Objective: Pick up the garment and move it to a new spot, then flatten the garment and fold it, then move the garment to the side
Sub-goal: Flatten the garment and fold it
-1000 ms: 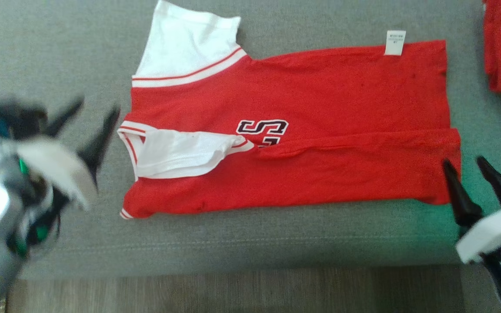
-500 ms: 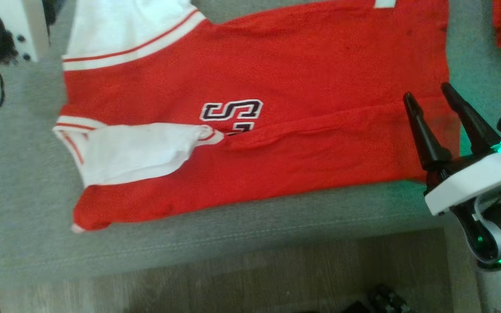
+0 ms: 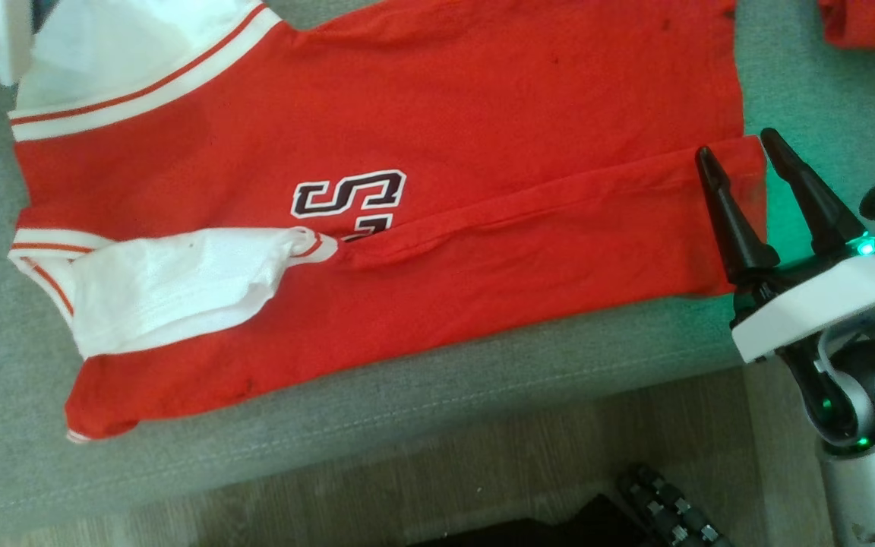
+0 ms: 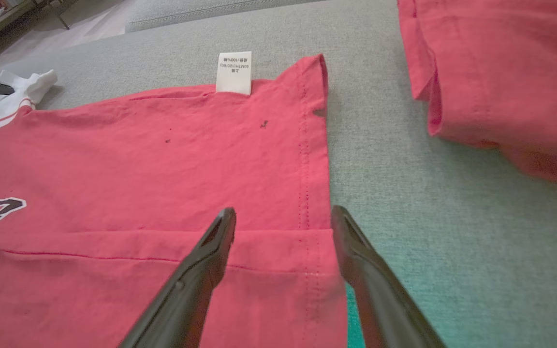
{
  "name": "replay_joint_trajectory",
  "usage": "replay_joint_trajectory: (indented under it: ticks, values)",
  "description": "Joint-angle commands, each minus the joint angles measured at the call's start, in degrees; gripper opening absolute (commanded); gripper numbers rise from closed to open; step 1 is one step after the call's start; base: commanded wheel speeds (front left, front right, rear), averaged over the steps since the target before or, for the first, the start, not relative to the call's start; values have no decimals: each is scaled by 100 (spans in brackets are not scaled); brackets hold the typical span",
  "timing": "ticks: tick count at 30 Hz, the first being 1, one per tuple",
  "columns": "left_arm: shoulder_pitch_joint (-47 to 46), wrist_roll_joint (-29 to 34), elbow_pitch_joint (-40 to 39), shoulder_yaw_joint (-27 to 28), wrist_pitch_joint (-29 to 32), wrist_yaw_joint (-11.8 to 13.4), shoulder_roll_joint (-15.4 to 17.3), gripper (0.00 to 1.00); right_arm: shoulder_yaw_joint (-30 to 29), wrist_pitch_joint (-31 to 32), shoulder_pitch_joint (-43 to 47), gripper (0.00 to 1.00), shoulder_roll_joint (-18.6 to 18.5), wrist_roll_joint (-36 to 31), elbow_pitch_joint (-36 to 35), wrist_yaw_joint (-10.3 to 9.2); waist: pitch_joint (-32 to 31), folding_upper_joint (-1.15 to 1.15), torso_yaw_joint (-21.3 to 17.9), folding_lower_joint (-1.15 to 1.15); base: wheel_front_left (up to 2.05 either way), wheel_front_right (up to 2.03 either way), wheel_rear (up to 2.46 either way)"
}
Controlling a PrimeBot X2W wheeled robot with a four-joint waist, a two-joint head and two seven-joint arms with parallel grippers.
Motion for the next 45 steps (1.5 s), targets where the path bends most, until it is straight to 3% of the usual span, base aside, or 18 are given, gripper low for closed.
replay_joint_trajectory:
  ticks: [1,6,7,10,11,13,14,21,30,38,40,41,44,45]
  values:
    - [-341,62,-56,211,65,-16,387,100,130,-50,-17,100,-58,5,-194,-2,18,0,-41,-1,0,0,0]
    - [-425,90,34,180,44,-22,489,100,202,-72,-96,100,-54,12,-189,-2,78,0,-114,-1,0,0,0]
    - [-437,10,85,195,51,-24,482,91,225,-98,-121,100,-61,22,-171,-2,102,0,-138,-1,0,0,0]
    - [-455,-114,122,179,112,-27,455,78,213,-137,-143,100,-85,36,-117,-2,129,0,-155,-1,0,0,0]
    - [-457,-157,117,163,136,-29,443,70,215,-145,-150,100,-87,37,-103,-2,132,0,-157,-1,0,0,0]
    - [-447,-269,89,118,218,-31,428,30,200,-151,-171,100,-104,37,-73,-2,125,0,-156,-1,0,0,0]
    - [-443,-313,51,84,241,-32,430,0,194,-149,-192,100,-110,24,-66,-2,117,0,-155,-1,0,0,0]
    - [-464,-269,-180,-184,-532,-35,544,0,83,126,-889,100,41,-91,273,-2,-46,0,-140,-1,0,0,0]
    - [-535,-553,-233,-650,-1259,-36,357,0,-62,1389,-2844,100,270,-730,1863,-2,-295,0,119,-1,0,0,0]
    - [-781,-736,-67,-1111,-1484,-36,190,0,-330,2091,-3659,100,447,-1207,2880,-2,-377,0,347,-1,0,0,0]
    - [-821,-776,-23,-1222,-1537,-36,174,0,-326,2159,-3725,85,467,-1232,2966,-2,-396,0,362,-1,0,0,0]
    - [-842,-791,-3,-1278,-1568,-36,174,0,-321,2181,-3746,57,476,-1239,2990,-2,-402,0,363,-1,0,0,0]
    - [-909,-835,50,-1439,-1673,-36,166,0,-300,2223,-3778,0,499,-1208,3034,-2,-416,0,368,-1,0,0,0]
    - [-936,-842,62,-1492,-1713,-36,166,0,-312,2212,-3787,0,504,-1182,3040,-2,-416,0,372,-1,0,0,0]
